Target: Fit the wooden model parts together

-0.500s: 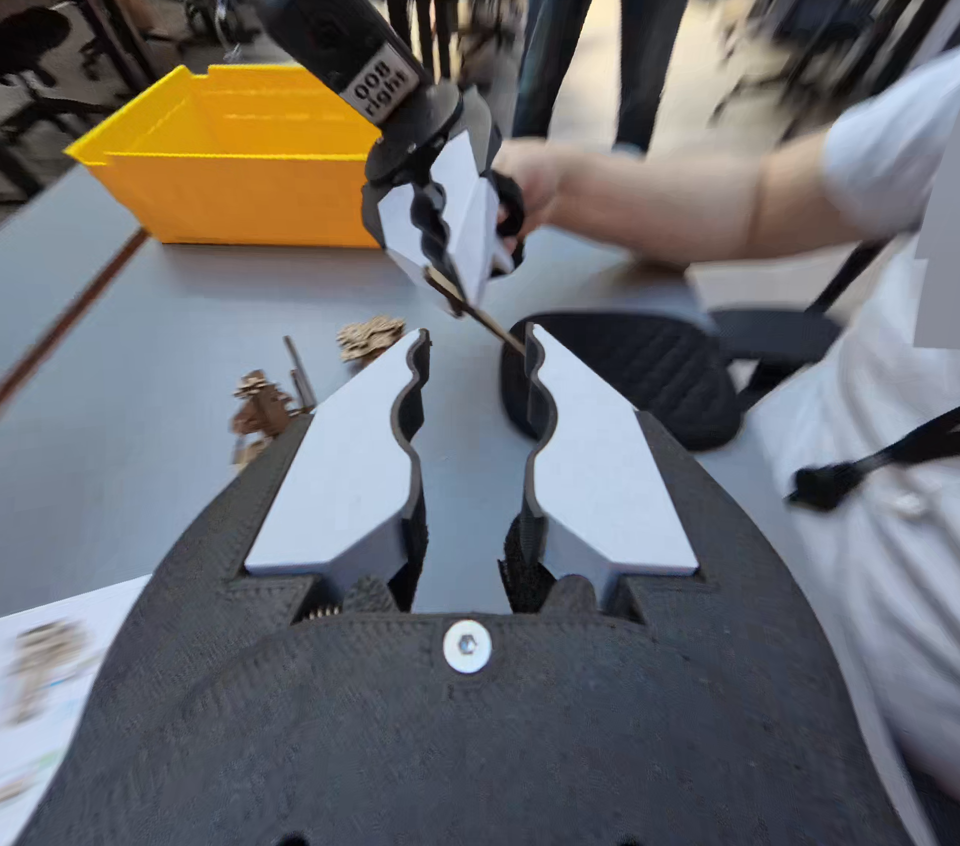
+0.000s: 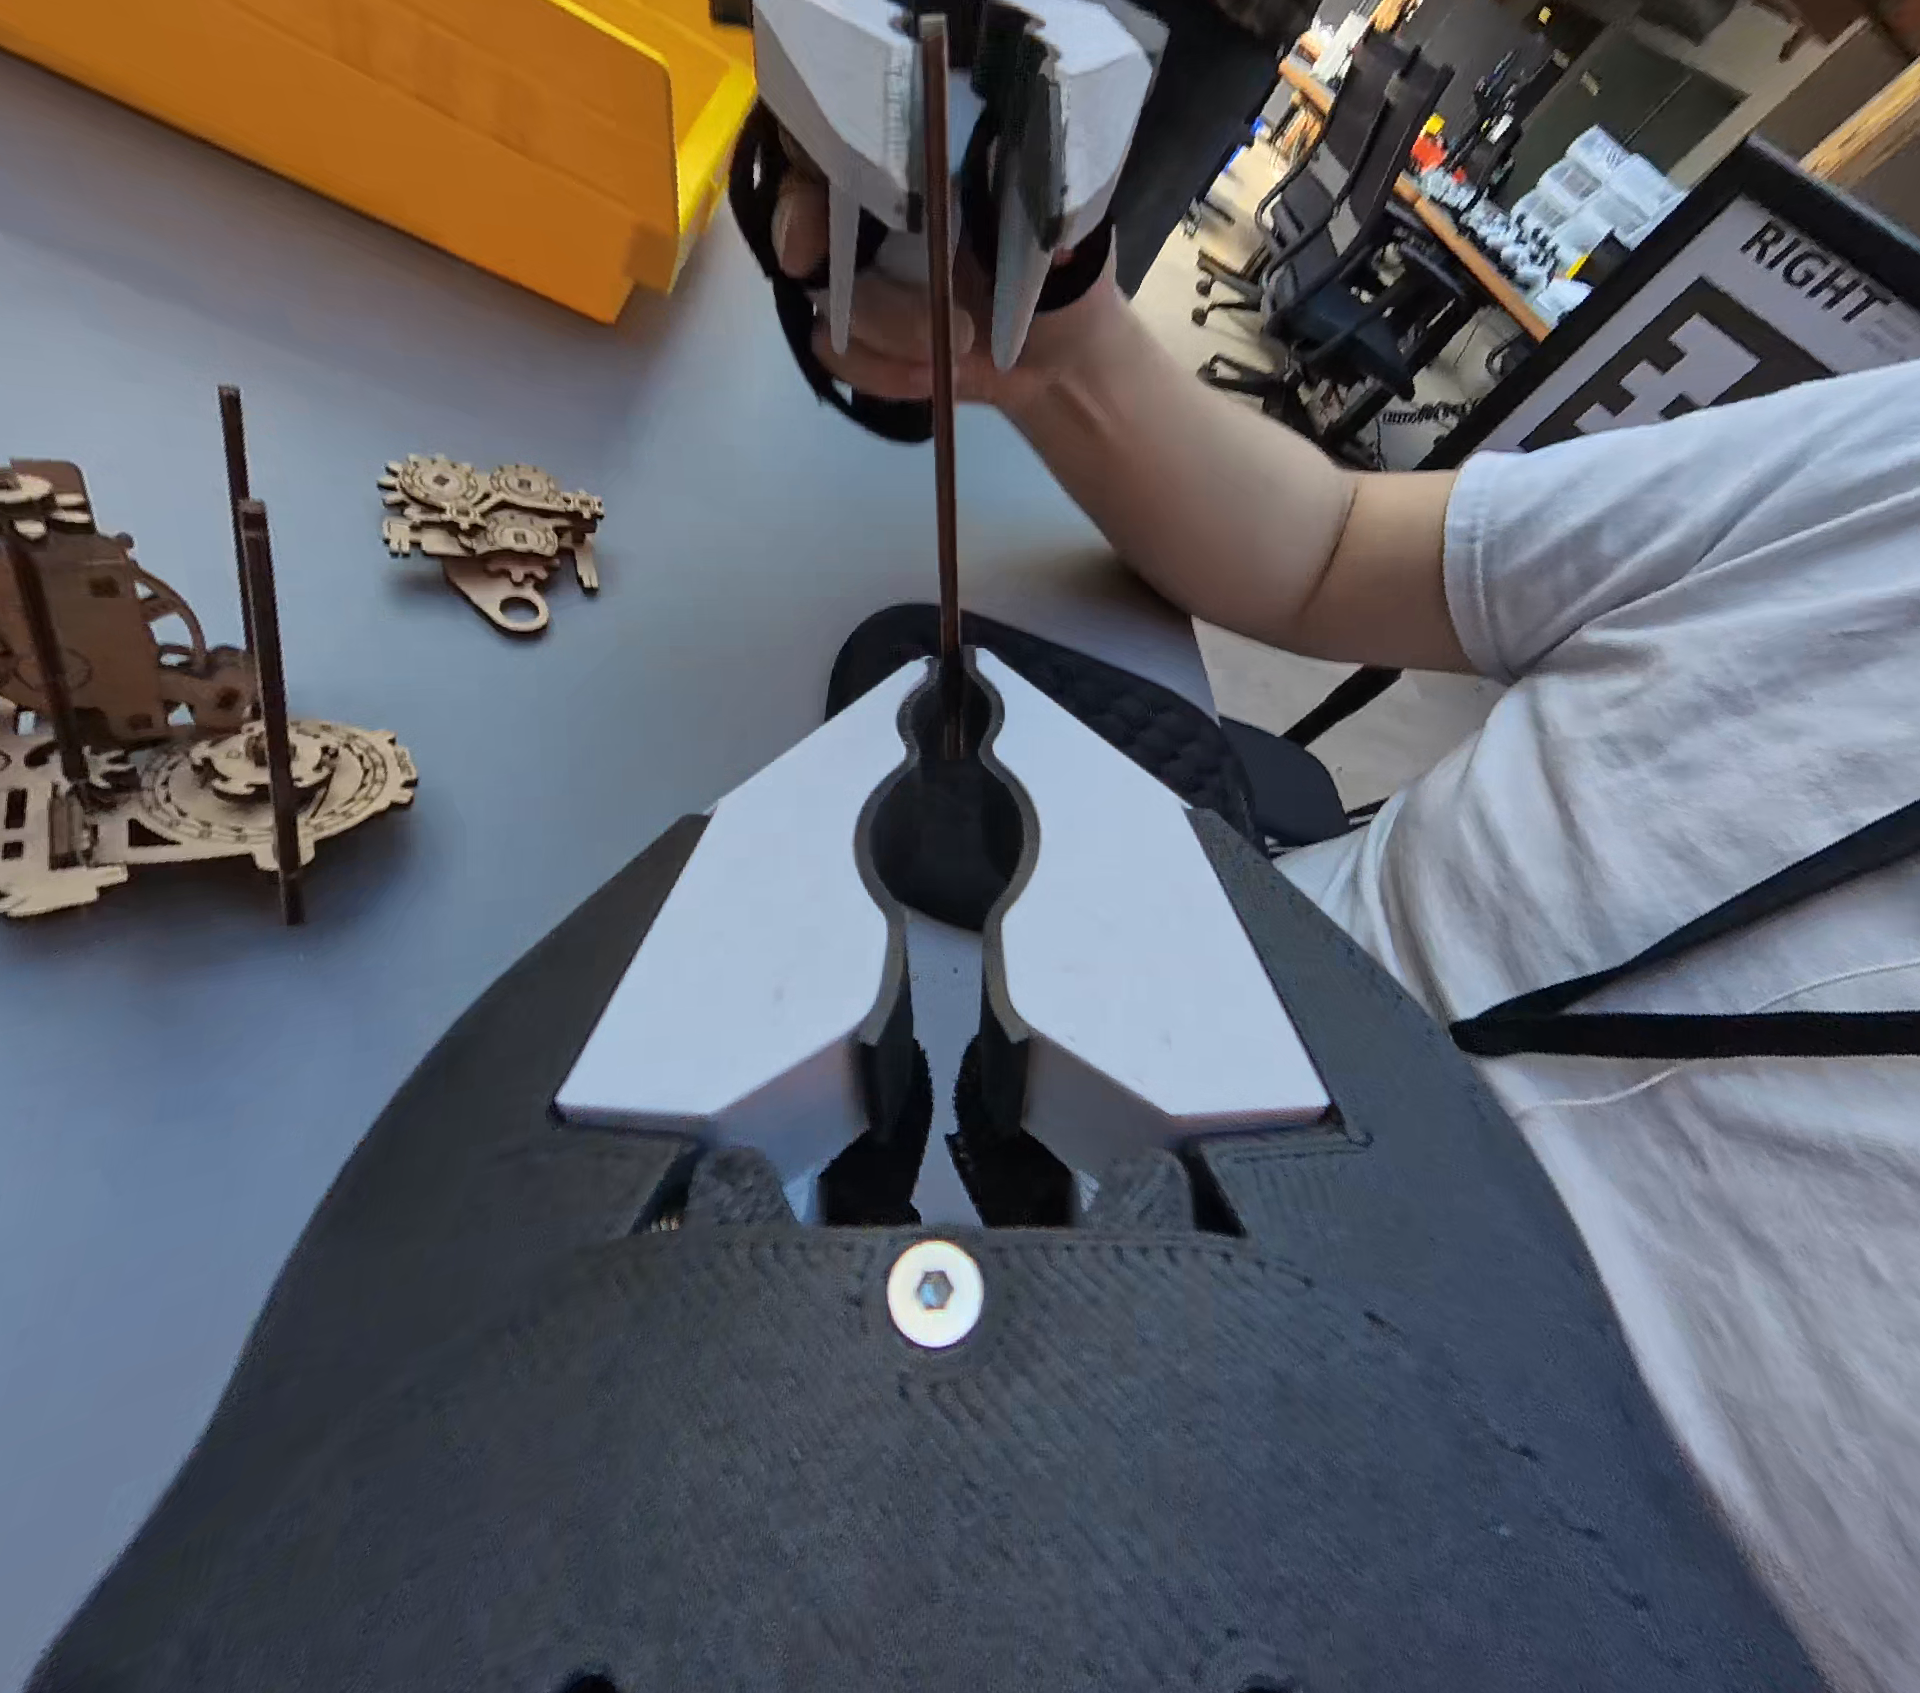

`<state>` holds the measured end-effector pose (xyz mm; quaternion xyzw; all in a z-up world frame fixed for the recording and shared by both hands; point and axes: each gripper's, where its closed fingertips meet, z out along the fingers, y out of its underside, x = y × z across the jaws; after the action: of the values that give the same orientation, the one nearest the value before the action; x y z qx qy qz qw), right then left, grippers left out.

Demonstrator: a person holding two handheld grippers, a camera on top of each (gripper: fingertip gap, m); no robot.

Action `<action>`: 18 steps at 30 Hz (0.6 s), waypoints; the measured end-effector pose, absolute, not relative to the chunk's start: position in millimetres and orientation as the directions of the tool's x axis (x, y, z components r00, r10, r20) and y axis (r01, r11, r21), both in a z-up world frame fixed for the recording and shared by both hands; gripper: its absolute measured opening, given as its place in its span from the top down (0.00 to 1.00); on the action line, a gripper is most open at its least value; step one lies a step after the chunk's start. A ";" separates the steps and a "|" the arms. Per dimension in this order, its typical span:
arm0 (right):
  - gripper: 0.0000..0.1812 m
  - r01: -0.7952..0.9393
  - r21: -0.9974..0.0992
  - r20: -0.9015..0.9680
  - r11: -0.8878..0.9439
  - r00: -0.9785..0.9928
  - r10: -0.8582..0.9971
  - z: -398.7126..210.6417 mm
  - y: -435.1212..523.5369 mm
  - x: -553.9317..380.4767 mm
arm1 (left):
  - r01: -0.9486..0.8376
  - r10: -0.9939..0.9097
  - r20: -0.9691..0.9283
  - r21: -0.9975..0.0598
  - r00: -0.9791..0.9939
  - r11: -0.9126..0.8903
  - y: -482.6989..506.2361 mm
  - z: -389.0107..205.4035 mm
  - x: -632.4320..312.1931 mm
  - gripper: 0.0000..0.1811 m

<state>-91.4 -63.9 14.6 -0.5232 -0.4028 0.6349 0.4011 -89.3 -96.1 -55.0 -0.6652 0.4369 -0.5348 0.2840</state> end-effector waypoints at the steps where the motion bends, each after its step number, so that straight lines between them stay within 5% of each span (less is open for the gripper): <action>1: 0.90 -0.010 -0.949 -0.312 -0.315 -0.106 0.944 7.0 -65.2 -88.3 | -0.324 -0.891 0.450 -0.835 0.061 -0.444 -97.5 -59.4 -93.8 1.00; 5: 0.75 0.258 -0.950 -0.197 -0.178 -0.053 0.979 -21.7 -74.2 -79.3 | -0.485 -0.921 0.376 -0.789 0.105 -0.377 -102.2 -75.7 -107.7 1.00; 8: 0.74 0.303 -0.946 -0.144 -0.117 -0.068 0.987 -28.3 -82.1 -81.0 | -0.602 -0.938 0.335 -0.730 0.096 -0.322 -108.7 -91.7 -113.0 1.00; 11: 0.77 0.395 -0.914 -0.137 -0.094 -0.083 0.987 -50.9 -87.9 -83.9 | -0.670 -0.943 0.324 -0.685 0.069 -0.285 -115.1 -100.8 -113.6 1.00; 14: 0.97 0.393 -0.917 -0.138 -0.072 -0.142 0.980 -59.4 -98.8 -89.5 | -0.721 -0.950 0.307 -0.647 0.052 -0.248 -117.2 -108.8 -113.6 1.00; 18: 0.99 0.402 -0.912 -0.144 -0.080 -0.132 0.981 -68.4 -97.7 -89.5 | -0.752 -0.957 0.286 -0.622 0.041 -0.218 -115.7 -116.4 -114.4 1.00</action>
<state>-89.5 -97.7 -68.4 -0.5771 -0.5991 0.4549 0.3180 -114.4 -115.7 -116.4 -0.7048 0.6062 -0.3350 0.1534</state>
